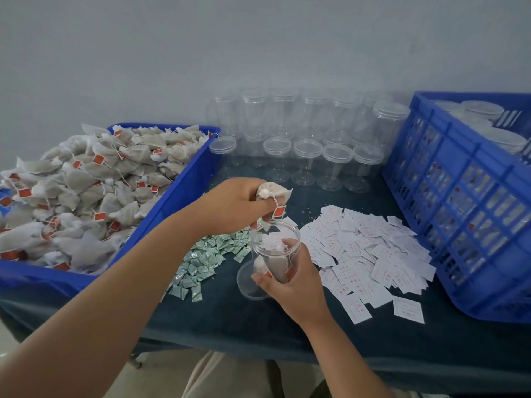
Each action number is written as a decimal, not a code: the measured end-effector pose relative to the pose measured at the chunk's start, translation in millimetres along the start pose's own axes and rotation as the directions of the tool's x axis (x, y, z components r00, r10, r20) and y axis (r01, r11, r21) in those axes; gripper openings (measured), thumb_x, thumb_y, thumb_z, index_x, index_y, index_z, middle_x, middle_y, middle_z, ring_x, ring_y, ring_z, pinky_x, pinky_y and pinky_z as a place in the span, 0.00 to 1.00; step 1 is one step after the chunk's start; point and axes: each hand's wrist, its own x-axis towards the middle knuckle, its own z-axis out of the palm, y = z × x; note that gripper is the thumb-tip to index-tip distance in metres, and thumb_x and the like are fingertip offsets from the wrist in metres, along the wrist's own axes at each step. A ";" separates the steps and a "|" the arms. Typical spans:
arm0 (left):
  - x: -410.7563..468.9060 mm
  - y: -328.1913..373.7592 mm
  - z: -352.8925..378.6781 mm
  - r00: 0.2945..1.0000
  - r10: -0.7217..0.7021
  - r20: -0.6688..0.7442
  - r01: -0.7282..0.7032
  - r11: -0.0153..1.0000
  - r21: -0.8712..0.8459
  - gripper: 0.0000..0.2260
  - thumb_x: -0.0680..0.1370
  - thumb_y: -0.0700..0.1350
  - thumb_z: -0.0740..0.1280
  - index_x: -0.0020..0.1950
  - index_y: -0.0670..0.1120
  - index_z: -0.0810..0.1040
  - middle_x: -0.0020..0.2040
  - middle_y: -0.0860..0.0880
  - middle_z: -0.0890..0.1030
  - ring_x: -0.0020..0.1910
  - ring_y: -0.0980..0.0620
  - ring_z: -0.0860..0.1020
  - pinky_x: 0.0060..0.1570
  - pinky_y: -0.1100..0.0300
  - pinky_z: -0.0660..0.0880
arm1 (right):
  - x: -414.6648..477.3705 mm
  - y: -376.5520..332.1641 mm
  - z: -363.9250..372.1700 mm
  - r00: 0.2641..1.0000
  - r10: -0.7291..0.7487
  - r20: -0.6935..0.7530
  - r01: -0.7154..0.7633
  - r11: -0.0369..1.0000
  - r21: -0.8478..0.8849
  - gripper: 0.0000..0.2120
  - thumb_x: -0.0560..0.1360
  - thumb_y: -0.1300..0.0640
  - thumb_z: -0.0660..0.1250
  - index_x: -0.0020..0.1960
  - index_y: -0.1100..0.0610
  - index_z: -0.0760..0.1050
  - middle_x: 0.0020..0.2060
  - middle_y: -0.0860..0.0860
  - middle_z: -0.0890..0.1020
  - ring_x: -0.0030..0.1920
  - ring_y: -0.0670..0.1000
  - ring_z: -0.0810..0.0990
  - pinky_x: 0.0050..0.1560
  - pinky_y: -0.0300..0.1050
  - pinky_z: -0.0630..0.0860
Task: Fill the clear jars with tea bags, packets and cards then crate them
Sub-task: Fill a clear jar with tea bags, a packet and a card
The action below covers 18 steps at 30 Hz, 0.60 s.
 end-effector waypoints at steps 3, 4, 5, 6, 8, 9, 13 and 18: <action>-2.6 -1.3 -5.7 0.994 0.026 -0.104 -0.025 1.000 0.012 0.07 0.76 0.56 0.76 0.46 0.57 0.81 0.39 0.63 0.82 0.37 0.63 0.79 0.38 0.63 0.73 | 0.7 3.1 -0.3 1.000 0.015 0.004 -0.015 1.000 0.011 0.36 0.64 0.36 0.83 0.66 0.33 0.70 0.60 0.34 0.83 0.59 0.42 0.84 0.58 0.47 0.84; -3.8 -0.6 -7.2 0.993 0.030 -0.117 -0.032 0.999 -0.016 0.08 0.74 0.57 0.77 0.48 0.58 0.81 0.41 0.63 0.84 0.38 0.63 0.80 0.39 0.63 0.75 | 0.8 3.4 -0.1 1.000 0.015 0.006 -0.015 1.000 0.011 0.36 0.64 0.36 0.84 0.67 0.35 0.70 0.60 0.35 0.83 0.60 0.42 0.84 0.59 0.48 0.84; -4.8 -0.3 -7.9 0.993 0.035 -0.114 -0.038 0.999 -0.031 0.10 0.73 0.57 0.78 0.50 0.59 0.79 0.42 0.62 0.85 0.39 0.62 0.81 0.40 0.62 0.76 | 0.8 3.8 0.1 1.000 0.015 0.006 -0.016 1.000 0.012 0.36 0.64 0.36 0.84 0.67 0.37 0.71 0.60 0.35 0.83 0.60 0.42 0.84 0.59 0.49 0.84; -5.8 -0.2 -7.6 0.995 0.038 -0.095 -0.040 0.999 -0.020 0.12 0.73 0.57 0.78 0.52 0.60 0.78 0.42 0.62 0.85 0.39 0.61 0.82 0.40 0.61 0.76 | 1.0 4.3 0.3 1.000 0.017 0.007 -0.017 1.000 0.014 0.36 0.65 0.37 0.84 0.68 0.38 0.71 0.60 0.36 0.83 0.60 0.42 0.84 0.59 0.50 0.84; -7.5 -2.5 -4.9 0.999 0.041 -0.025 -0.039 0.996 0.079 0.11 0.74 0.58 0.77 0.52 0.61 0.79 0.43 0.63 0.85 0.41 0.64 0.81 0.41 0.61 0.76 | 1.1 5.1 0.3 1.000 0.024 0.006 -0.024 1.000 0.019 0.35 0.65 0.39 0.84 0.67 0.38 0.72 0.60 0.37 0.84 0.59 0.43 0.85 0.59 0.50 0.84; -8.4 -3.8 -2.2 0.999 0.046 0.010 -0.047 0.988 0.145 0.10 0.74 0.59 0.77 0.52 0.61 0.80 0.44 0.64 0.84 0.42 0.68 0.79 0.41 0.64 0.74 | 1.0 4.7 0.1 1.000 0.025 0.005 -0.025 0.999 0.019 0.34 0.65 0.39 0.84 0.66 0.37 0.72 0.59 0.37 0.84 0.59 0.43 0.85 0.58 0.48 0.84; -8.7 -1.8 12.4 0.994 0.070 0.085 -0.093 0.948 0.304 0.05 0.77 0.58 0.74 0.52 0.61 0.85 0.50 0.65 0.84 0.49 0.71 0.77 0.44 0.67 0.73 | 0.1 -0.5 0.2 1.000 0.005 0.008 -0.005 1.000 0.008 0.34 0.65 0.39 0.85 0.65 0.34 0.72 0.59 0.36 0.84 0.59 0.42 0.85 0.53 0.36 0.82; -3.5 -5.3 19.7 0.960 -0.006 0.280 -0.119 0.895 0.430 0.11 0.83 0.54 0.66 0.54 0.54 0.87 0.52 0.57 0.86 0.46 0.60 0.82 0.51 0.54 0.81 | -1.7 0.1 0.1 0.999 -0.037 0.024 0.038 0.998 -0.047 0.33 0.64 0.36 0.84 0.63 0.30 0.70 0.57 0.36 0.84 0.56 0.43 0.85 0.50 0.35 0.81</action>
